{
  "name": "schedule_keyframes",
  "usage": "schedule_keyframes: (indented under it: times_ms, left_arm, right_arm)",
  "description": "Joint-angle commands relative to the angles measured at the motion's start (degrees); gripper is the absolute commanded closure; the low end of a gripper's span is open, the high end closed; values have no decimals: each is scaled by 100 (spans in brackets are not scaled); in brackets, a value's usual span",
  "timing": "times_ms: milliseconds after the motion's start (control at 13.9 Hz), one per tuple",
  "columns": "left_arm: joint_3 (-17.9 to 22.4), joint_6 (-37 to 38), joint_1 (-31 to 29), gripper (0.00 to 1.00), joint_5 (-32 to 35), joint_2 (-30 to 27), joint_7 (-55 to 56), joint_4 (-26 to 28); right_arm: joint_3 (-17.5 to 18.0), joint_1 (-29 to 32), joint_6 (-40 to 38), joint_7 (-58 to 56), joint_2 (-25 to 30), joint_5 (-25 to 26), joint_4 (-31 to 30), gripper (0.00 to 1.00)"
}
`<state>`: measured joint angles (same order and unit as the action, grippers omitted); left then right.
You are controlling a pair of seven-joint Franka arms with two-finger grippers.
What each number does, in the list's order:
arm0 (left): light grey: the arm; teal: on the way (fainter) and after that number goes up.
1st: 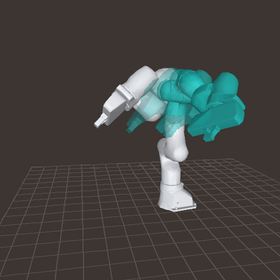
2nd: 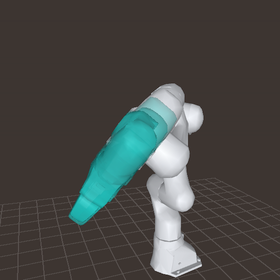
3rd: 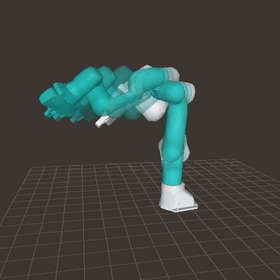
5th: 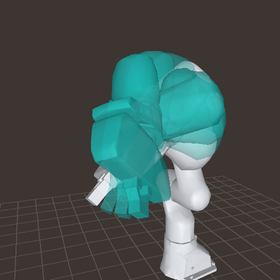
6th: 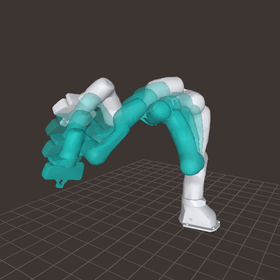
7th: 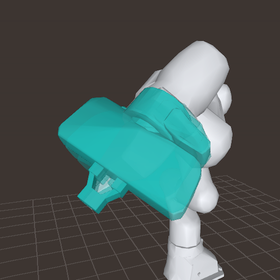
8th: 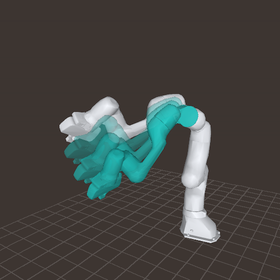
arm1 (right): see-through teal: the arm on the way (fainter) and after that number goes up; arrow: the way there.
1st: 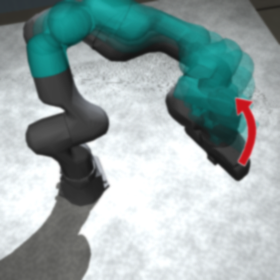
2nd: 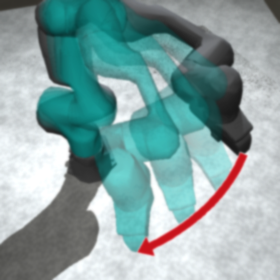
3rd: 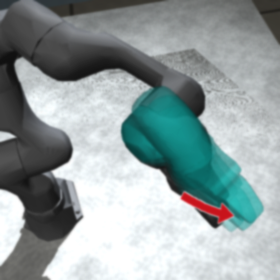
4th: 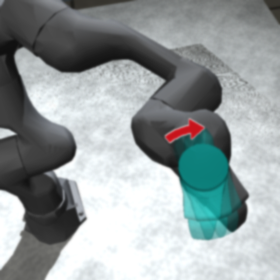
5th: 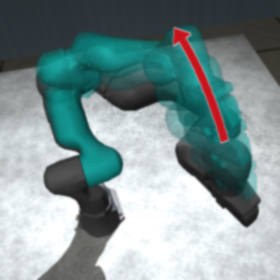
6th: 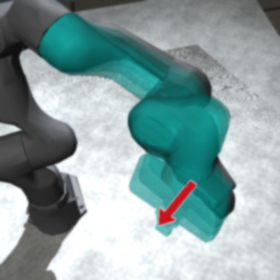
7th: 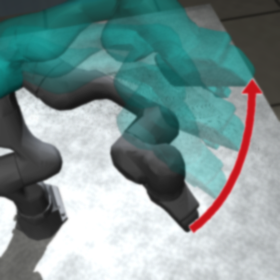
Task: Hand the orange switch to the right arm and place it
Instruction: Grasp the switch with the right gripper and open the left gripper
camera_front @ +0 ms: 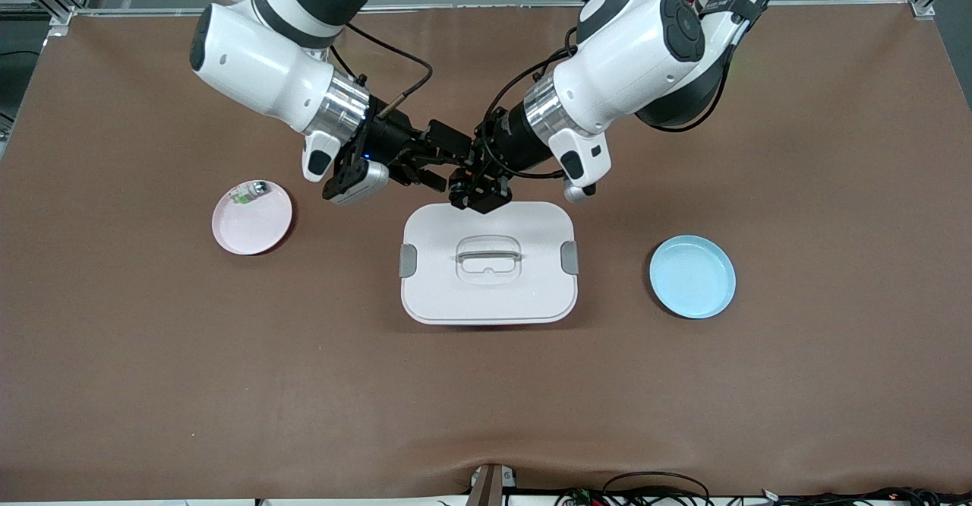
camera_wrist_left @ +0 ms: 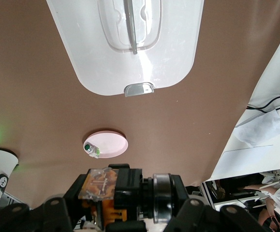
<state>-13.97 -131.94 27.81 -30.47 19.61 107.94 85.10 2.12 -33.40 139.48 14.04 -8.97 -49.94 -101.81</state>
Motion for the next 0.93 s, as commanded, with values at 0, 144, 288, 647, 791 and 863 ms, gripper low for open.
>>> schedule_keyframes:
  times_ms: [0,144,288,647,791,863]
  left_arm:
    - [17,-59,67,76,164,70,166,-143]
    - [17,-59,76,76,164,70,166,-143]
    - [17,-59,76,76,164,70,166,-143]
    - [17,-59,67,74,208,70,166,-143]
    - [17,-59,67,63,216,70,148,-143]
    - [17,-59,67,52,216,70,131,-143]
  right_arm:
    - [-62,-176,167,-6,-70,-130,47,32]
    - [-62,-176,150,-7,-70,-130,73,83]
    - [-62,-167,132,81,-70,-139,82,100]
    - [-62,-176,124,222,-88,-130,144,100]
    - [-62,-176,124,231,-88,-130,144,100]
    - [-62,-176,124,231,-114,-130,144,100]
